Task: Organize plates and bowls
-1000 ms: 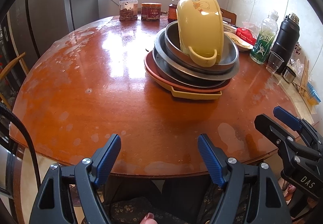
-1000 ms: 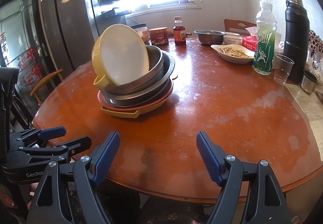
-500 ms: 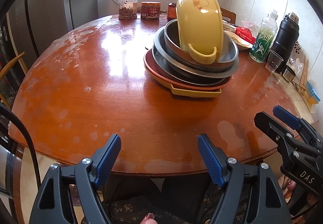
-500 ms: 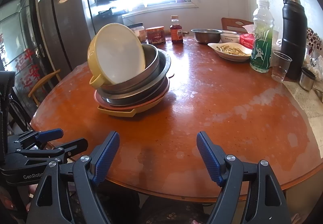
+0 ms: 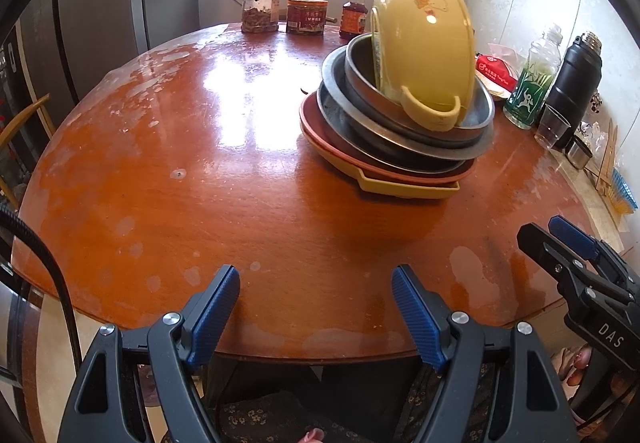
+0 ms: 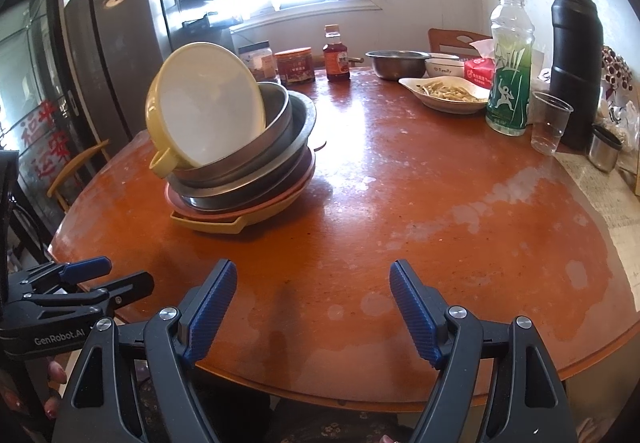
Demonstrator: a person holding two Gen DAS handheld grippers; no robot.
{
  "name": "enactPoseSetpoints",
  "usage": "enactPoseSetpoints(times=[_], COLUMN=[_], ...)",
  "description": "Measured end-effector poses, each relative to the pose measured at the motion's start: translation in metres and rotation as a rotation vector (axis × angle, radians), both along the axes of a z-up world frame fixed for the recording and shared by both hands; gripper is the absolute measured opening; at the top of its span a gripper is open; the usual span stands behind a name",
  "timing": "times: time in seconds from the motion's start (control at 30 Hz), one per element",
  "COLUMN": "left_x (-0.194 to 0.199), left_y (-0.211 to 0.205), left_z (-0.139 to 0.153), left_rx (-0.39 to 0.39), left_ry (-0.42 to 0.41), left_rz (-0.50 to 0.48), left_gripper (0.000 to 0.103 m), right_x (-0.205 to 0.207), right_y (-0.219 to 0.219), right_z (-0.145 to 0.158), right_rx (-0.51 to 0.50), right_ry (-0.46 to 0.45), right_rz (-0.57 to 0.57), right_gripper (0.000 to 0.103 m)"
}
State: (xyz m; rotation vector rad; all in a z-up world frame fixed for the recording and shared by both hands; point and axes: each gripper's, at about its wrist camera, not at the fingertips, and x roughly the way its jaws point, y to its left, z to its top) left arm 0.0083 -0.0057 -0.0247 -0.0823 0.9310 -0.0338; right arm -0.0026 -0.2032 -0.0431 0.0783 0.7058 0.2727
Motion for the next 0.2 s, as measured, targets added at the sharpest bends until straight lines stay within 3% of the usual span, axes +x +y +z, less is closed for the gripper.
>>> enactPoseSetpoints(times=[0.2], left_x=[0.006], left_y=[0.018], left_z=[0.002], left_rx=[-0.005], left_ry=[0.005], left_rz=[0.037], left_gripper=[0.078], right_x=[0.012], right_y=[-0.007], right_z=[-0.005], right_rx=[0.005], right_ry=[0.023], right_rz=[-0.018], right_gripper=[0.08])
